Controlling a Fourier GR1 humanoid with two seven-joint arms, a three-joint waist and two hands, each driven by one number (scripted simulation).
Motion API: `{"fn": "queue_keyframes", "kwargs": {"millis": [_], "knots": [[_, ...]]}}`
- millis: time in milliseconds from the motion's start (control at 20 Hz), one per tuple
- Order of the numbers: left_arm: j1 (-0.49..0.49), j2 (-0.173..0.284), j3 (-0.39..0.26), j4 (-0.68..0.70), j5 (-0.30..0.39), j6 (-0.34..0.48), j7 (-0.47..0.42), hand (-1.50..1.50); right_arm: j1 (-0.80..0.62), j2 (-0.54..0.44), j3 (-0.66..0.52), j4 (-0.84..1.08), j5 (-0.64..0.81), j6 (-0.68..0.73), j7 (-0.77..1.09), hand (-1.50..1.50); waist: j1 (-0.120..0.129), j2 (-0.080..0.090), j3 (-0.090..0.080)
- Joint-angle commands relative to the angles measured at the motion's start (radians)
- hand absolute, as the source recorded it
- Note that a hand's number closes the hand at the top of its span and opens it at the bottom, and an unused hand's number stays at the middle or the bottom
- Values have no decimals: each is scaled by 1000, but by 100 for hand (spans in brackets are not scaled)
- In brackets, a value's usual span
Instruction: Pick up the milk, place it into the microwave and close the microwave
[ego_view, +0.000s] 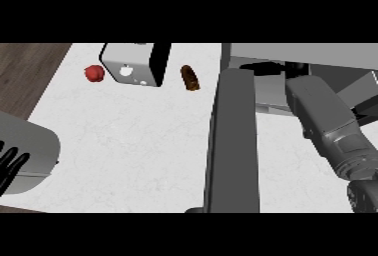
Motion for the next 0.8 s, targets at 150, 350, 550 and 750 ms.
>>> {"fn": "queue_keyframes", "kwargs": {"millis": [150,350,550,750], "knots": [[21,-61,-73,28,-45,-90,-45,-150,67,-28,-26,-3,-30,151,-58,-150,-35,-18,-1],[69,-84,-143,26,-70,-154,-38,-150,128,-15,-64,-12,-78,340,-131,-150,-58,-31,-1],[36,-87,-213,87,-134,-196,-19,-150,145,-2,-102,-22,-127,475,-150,-150,-83,-38,-2],[44,-94,-272,85,-251,-208,-90,-150,212,61,-121,-32,-162,552,-193,-150,-95,-49,-3]]}}
